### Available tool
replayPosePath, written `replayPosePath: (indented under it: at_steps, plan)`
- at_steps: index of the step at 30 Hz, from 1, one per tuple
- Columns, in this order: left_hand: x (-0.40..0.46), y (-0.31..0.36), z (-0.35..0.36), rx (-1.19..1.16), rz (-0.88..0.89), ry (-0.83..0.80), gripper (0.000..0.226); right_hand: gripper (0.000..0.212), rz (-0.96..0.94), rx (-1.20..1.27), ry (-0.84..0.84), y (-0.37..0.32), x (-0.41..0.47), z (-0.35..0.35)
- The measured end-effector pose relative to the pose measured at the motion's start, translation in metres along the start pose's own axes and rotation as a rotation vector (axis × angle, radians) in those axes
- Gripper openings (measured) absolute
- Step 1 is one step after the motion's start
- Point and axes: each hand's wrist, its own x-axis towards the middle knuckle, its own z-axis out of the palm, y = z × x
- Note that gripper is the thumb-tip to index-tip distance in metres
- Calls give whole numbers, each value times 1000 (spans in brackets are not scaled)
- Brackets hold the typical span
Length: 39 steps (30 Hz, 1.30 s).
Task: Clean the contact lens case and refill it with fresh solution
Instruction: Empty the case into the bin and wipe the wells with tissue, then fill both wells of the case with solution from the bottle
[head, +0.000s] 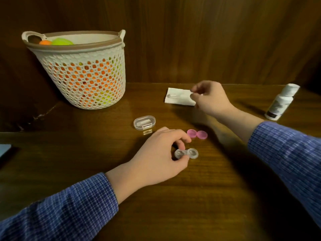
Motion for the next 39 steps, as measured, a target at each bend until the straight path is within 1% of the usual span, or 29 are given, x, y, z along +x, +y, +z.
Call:
replayPosePath:
  at_steps: [2, 6, 8, 10, 12, 14, 16, 17, 19, 21, 25, 27, 29, 30, 32, 34, 37, 39]
  plan:
    - [3, 7, 5, -1, 1, 20, 37, 7, -27, -11, -32, 6, -35, -28]
    - [7, 17, 14, -16, 16, 54, 35, 10, 24, 17, -21, 26, -103, -91]
    - [8, 20, 15, -16, 25, 58, 37, 10, 60, 61, 93, 38, -127, -117]
    - [8, 22, 15, -17, 32, 61, 38, 8, 127, 90, 281, 51, -137, -136]
    - [8, 22, 15, -27, 34, 57, 40, 24, 229, 119, 404, 64, -134, -147]
    - [7, 22, 14, -44, 38, 58, 43, 47, 330, 133, 428, 75, -121, -149]
    - [7, 23, 13, -61, 39, 56, 46, 67, 357, 103, 437, 83, -103, -147]
    - [6, 23, 13, -65, 35, 54, 48, 74, 355, 88, 447, 86, -93, -146]
    - [6, 22, 12, -61, 25, 50, 53, 81, 367, 58, 466, 91, -75, -141]
    - [6, 21, 12, -63, 20, 42, 56, 79, 389, 38, 451, 95, -61, -136]
    - [6, 17, 10, -86, 27, 56, 62, 56, 383, -24, 406, 102, -47, -127]
    - [6, 15, 8, -117, 32, 101, 60, 51, 338, -9, 401, 97, -49, -126]
    - [6, 14, 6, -165, 33, 159, 53, 46, 247, 88, 360, 84, -57, -122]
    - [6, 14, 6, -197, 27, 194, 48, 42, 203, 160, 314, 73, -63, -117]
    - [5, 16, 4, -275, 7, 264, 38, 33, 137, 331, 157, 46, -81, -102]
    - [3, 19, 3, -348, -1, 302, 32, 28, 44, 441, -52, 20, -105, -83]
    - [-1, 27, 1, -426, 27, 314, 31, 25, -128, 372, -339, -7, -142, -55]
    - [-3, 33, -1, -455, 72, 323, 31, 21, -232, 339, -431, -16, -161, -42]
